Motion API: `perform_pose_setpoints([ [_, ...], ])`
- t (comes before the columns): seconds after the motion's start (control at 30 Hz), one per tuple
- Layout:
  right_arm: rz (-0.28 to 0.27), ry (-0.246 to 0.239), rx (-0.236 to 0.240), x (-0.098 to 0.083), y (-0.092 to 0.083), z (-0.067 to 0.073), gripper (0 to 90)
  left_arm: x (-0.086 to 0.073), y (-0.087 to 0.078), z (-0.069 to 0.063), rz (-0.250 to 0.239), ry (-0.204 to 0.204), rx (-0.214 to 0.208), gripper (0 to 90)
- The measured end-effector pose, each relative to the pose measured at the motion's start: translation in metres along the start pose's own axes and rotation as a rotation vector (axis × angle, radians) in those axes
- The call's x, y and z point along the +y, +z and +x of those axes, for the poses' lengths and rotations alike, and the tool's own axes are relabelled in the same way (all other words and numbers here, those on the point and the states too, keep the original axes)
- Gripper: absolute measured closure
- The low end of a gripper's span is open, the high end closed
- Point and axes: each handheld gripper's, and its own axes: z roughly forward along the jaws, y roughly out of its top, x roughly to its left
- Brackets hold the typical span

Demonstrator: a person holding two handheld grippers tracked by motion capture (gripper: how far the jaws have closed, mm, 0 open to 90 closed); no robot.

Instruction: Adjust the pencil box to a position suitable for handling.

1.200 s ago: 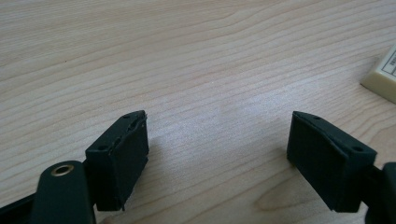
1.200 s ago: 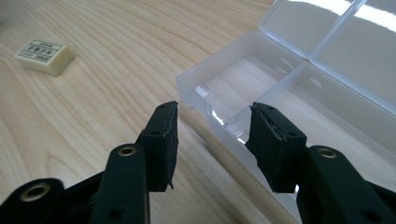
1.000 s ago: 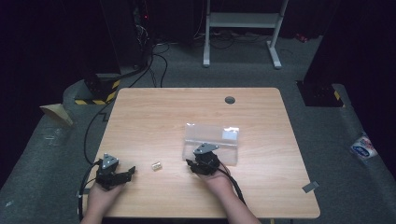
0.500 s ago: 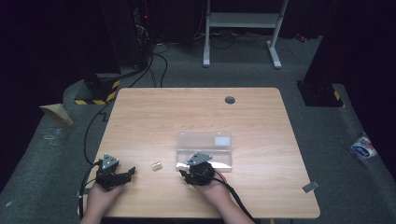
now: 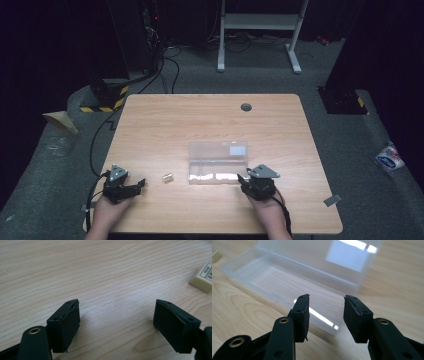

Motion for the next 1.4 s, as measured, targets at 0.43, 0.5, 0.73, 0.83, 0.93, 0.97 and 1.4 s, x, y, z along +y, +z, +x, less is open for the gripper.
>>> perform_pose_setpoints([
  [0.43, 0.036, 0.075, -0.144, -0.022, -0.009, -0.045, 50.4, 0.001, -0.006, -0.012, 0.01, -0.017, -0.025, 32.1],
  [0.5, 0.049, 0.085, -0.158, -0.025, -0.009, -0.051, 50.0, 0.003, -0.006, -0.019, 0.002, 0.017, -0.023, 32.2],
  [0.73, 0.08, 0.108, -0.169, -0.031, -0.006, -0.063, 47.8, 0.009, -0.008, -0.032, -0.035, 0.002, -0.119, 34.7],
  [0.83, 0.099, 0.101, -0.164, -0.031, -0.004, -0.064, 46.8, 0.013, -0.005, -0.043, -0.043, 0.031, -0.131, 34.5],
  [0.93, 0.1, 0.111, -0.16, -0.031, -0.004, -0.062, 46.7, 0.018, -0.001, -0.056, -0.041, 0.063, -0.14, 33.4],
  [0.97, 0.1, 0.112, -0.158, -0.031, -0.004, -0.062, 46.8, 0.02, 0.001, -0.06, -0.037, 0.064, -0.153, 33.4],
  [1.4, 0.101, 0.113, -0.131, -0.03, -0.002, -0.064, 47.6, 0.029, 0.021, -0.076, -0.003, 0.118, -0.162, 46.2],
])
